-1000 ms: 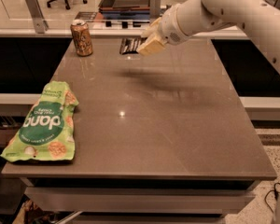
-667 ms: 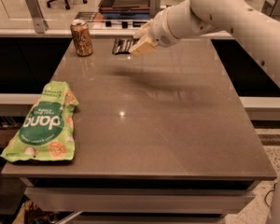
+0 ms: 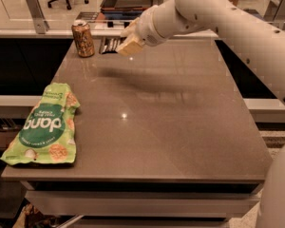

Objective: Move rxbar chocolate near orange can

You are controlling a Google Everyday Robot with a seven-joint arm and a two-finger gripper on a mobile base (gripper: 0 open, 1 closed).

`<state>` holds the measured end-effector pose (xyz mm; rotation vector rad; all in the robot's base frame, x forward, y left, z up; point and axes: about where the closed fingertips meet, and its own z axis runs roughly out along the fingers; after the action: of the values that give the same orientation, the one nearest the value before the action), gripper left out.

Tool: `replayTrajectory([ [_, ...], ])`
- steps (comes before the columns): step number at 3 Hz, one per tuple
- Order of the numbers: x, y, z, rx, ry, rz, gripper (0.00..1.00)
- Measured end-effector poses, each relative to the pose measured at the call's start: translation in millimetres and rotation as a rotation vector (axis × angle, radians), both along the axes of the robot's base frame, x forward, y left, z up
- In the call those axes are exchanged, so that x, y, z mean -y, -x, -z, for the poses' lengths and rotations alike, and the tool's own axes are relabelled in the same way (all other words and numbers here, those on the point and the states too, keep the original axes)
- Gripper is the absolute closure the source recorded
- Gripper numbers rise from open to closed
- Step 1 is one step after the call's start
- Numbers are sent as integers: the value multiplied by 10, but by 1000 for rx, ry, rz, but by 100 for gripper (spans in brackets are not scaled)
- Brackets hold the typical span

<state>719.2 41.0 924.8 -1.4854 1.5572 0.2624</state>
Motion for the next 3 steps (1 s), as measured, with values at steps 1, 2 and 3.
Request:
replayTrajectory([
  [1,-211,-89,26,13,10,-49,100],
  [2,-334,-168,15,46,0,-91,100],
  [3,-448,-214,-25,82,-4,-132,100],
])
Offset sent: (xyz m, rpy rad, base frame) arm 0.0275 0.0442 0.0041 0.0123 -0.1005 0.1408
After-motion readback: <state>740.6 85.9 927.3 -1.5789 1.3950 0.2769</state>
